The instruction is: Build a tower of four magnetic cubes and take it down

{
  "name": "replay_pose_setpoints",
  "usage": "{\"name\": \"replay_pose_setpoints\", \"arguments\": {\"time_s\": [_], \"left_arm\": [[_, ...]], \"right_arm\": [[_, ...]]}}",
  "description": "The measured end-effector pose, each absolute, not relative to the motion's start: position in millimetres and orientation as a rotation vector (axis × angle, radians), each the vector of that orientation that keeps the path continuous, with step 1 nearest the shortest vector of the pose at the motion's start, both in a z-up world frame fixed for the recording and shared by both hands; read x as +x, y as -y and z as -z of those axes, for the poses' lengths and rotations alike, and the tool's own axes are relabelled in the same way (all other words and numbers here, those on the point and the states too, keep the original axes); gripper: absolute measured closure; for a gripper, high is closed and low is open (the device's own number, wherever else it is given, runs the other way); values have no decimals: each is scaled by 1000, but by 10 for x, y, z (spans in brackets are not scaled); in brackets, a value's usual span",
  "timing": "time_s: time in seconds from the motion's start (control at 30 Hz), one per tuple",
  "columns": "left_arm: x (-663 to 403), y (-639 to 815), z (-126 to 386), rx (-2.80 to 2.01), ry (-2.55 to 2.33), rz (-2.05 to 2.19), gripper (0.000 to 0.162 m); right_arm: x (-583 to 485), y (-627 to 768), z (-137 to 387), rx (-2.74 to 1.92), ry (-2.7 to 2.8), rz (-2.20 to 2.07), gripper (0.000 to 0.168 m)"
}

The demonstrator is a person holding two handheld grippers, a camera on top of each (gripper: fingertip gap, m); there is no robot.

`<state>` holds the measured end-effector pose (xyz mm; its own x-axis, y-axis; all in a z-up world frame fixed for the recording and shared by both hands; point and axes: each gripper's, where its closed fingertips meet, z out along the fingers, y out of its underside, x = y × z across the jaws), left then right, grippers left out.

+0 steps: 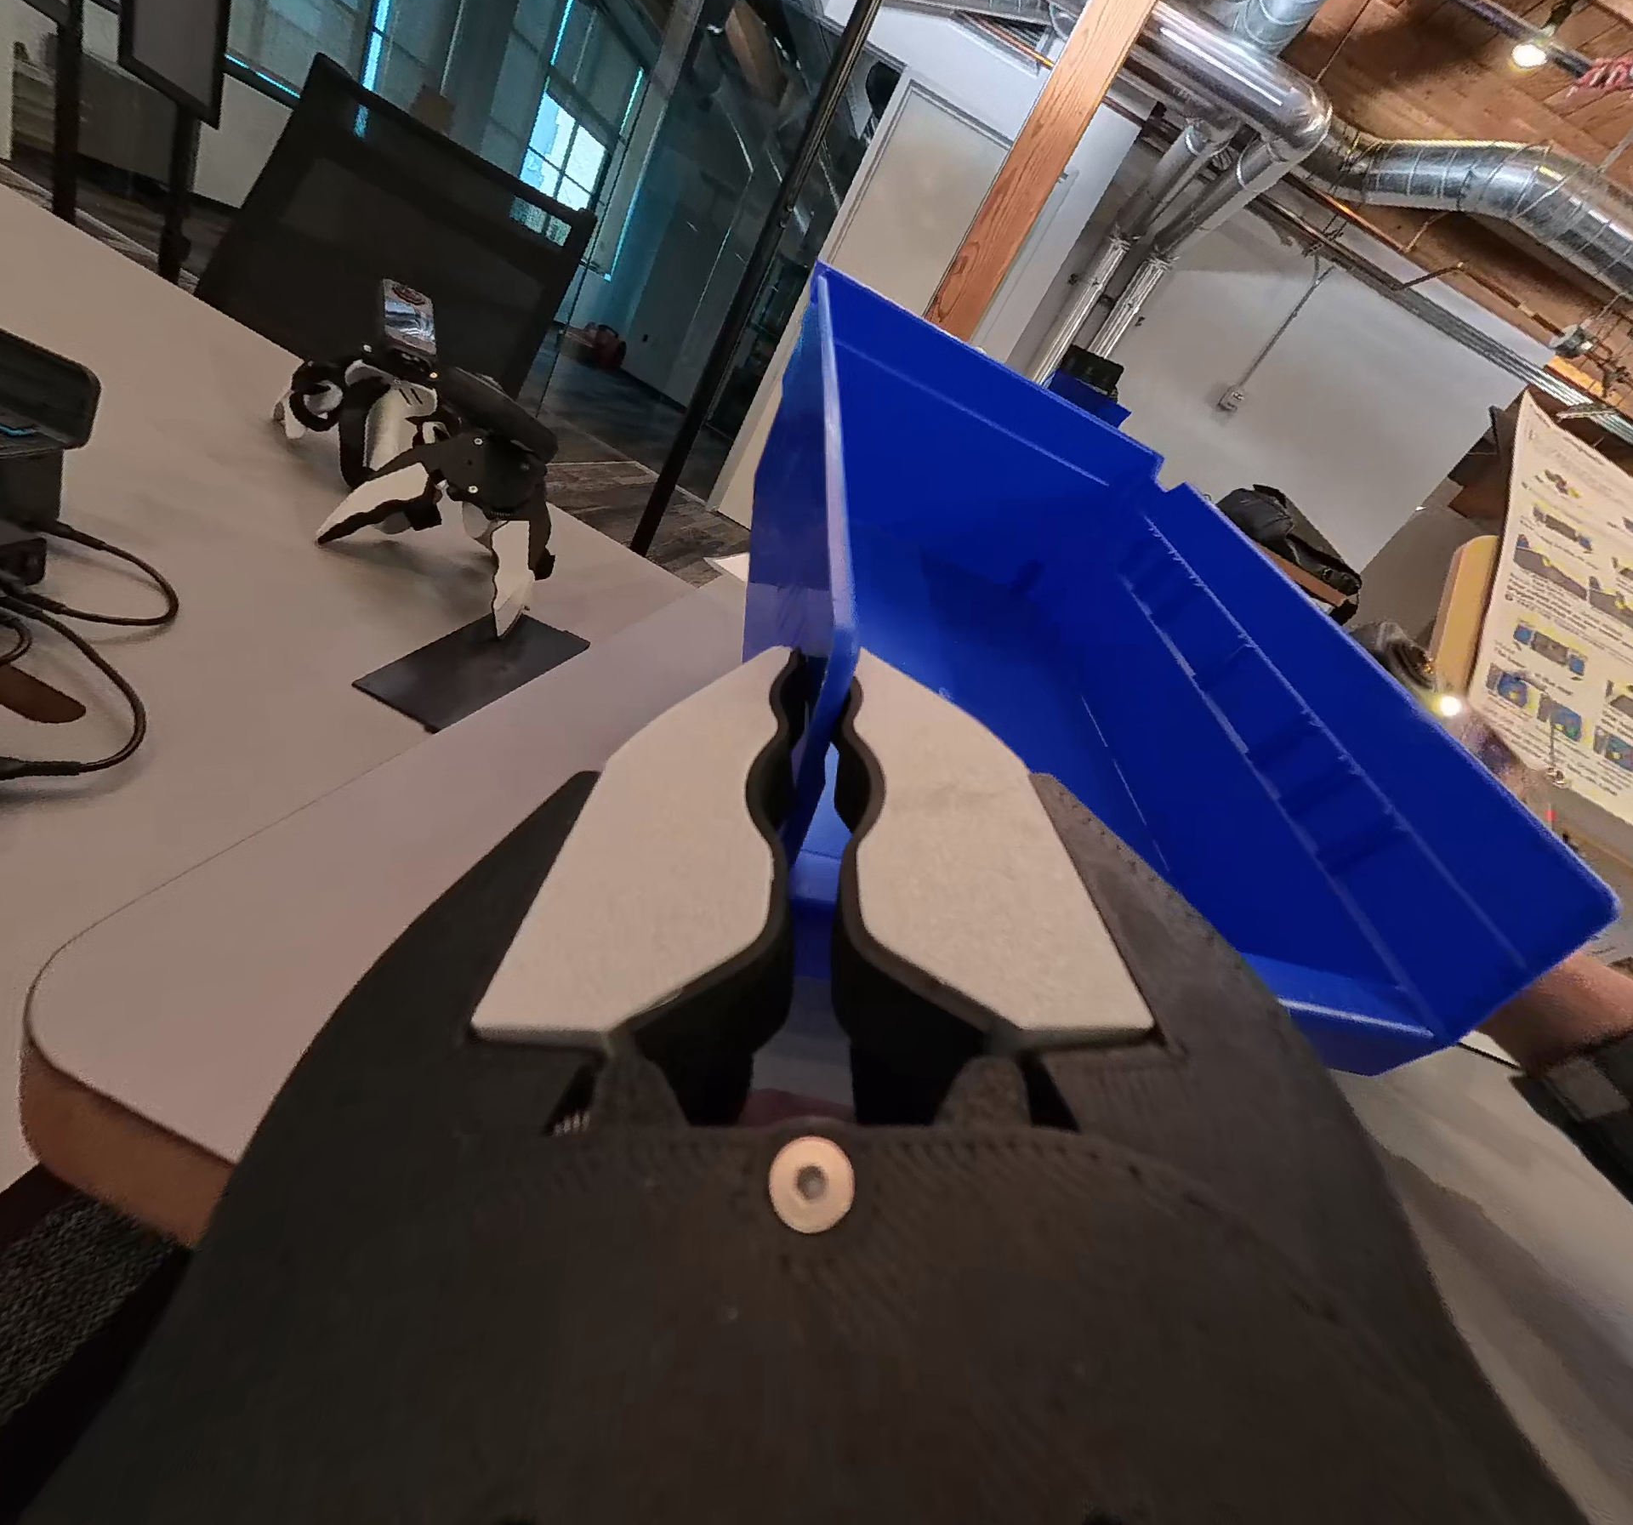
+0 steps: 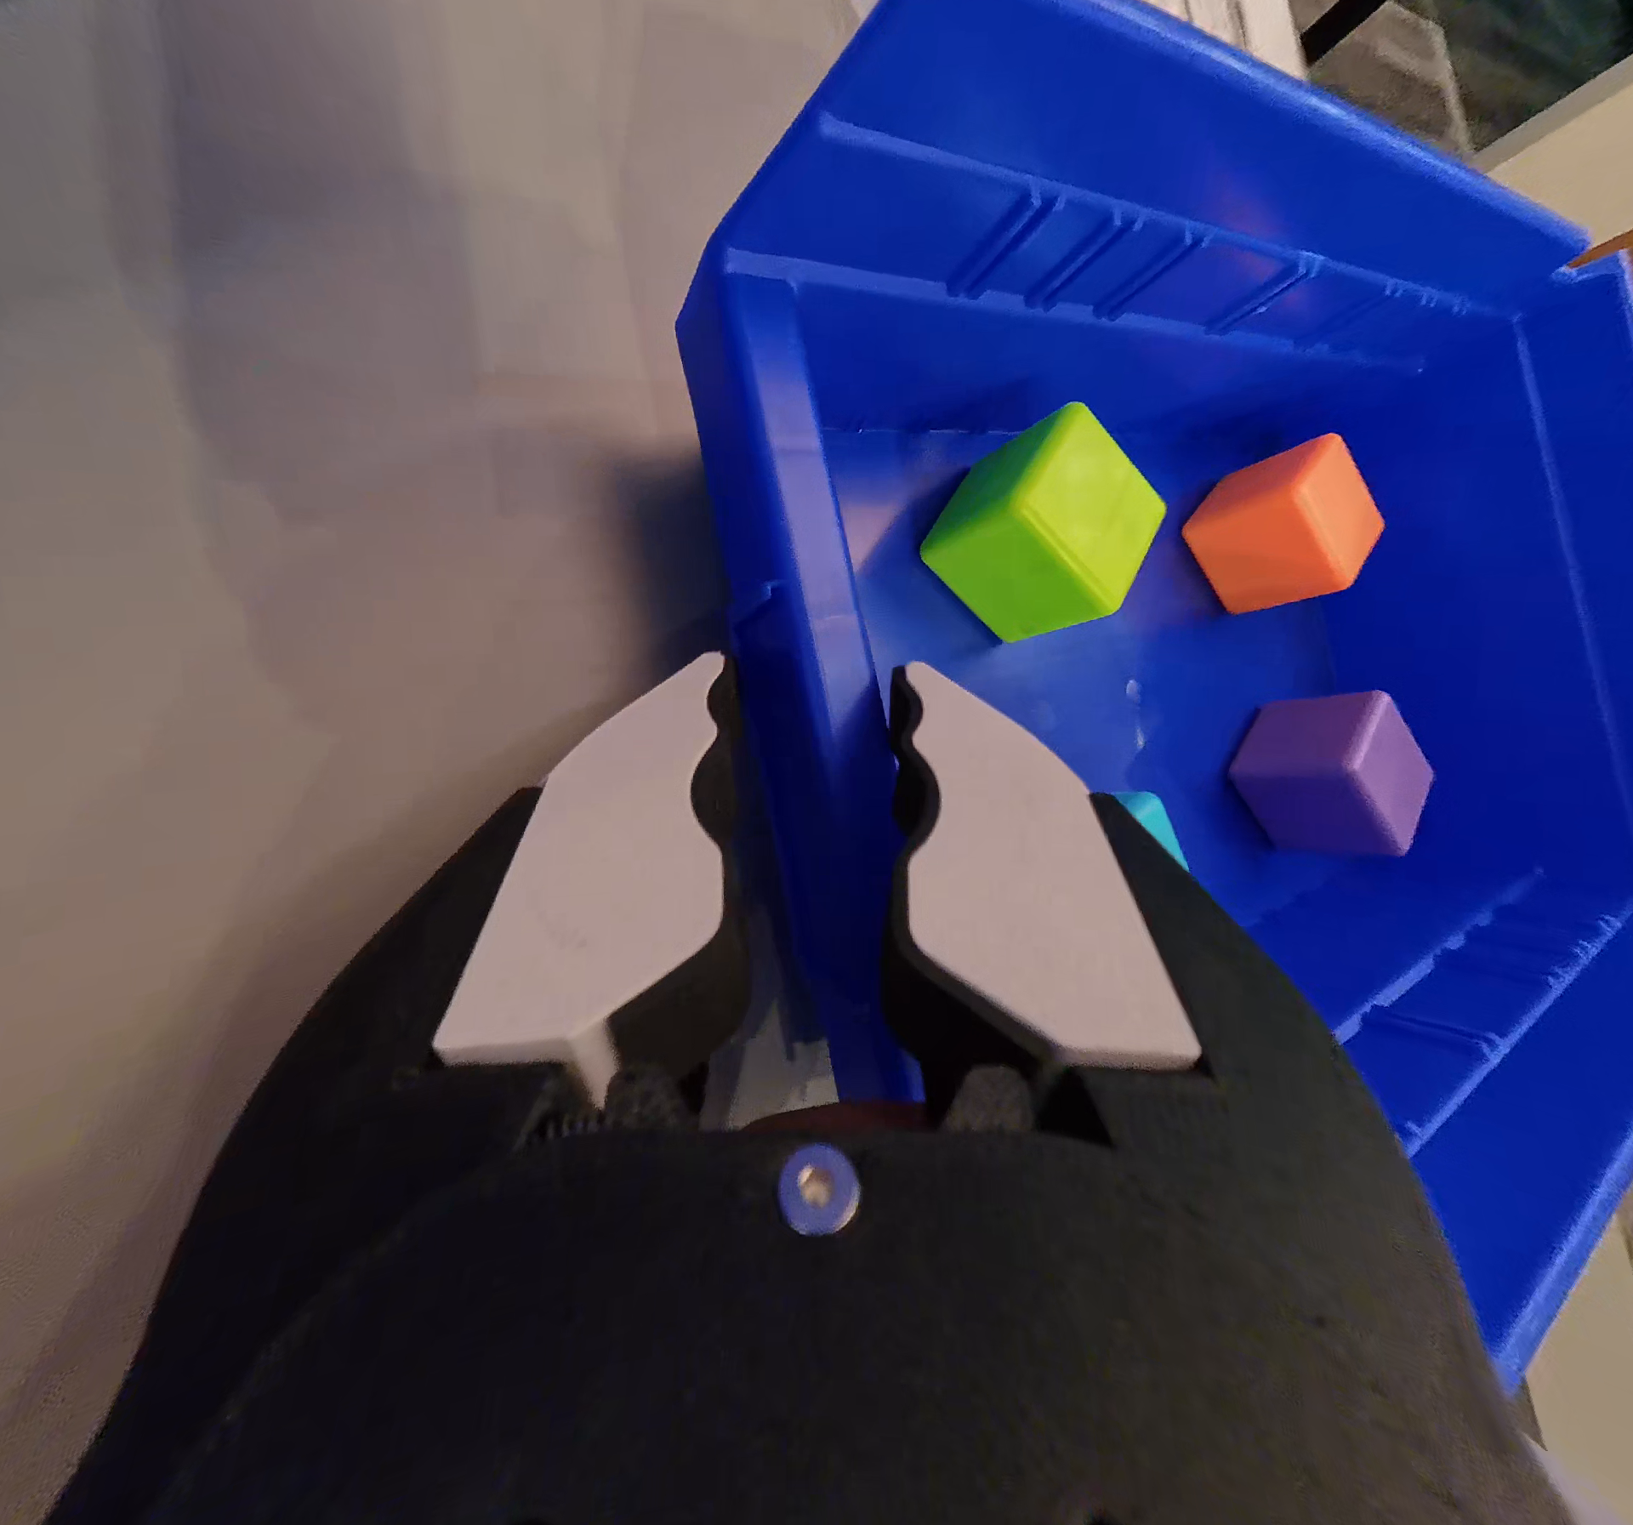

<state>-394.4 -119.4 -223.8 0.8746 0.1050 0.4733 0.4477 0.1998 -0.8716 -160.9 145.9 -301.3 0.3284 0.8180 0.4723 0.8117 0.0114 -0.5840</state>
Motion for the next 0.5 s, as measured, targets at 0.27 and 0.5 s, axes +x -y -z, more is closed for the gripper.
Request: {"name": "replay_pose_setpoints", "arguments": {"time_s": [0.27, 0.5], "left_arm": [[-3800, 1163, 2109, -1342, 442, 260, 159], [-3555, 1118, 1875, -1312, 372, 254, 158]], "right_arm": [[-1268, -989, 2396, -1674, 1264, -213, 99], [-928, -48, 1721, -1639, 1052, -753, 102]]}}
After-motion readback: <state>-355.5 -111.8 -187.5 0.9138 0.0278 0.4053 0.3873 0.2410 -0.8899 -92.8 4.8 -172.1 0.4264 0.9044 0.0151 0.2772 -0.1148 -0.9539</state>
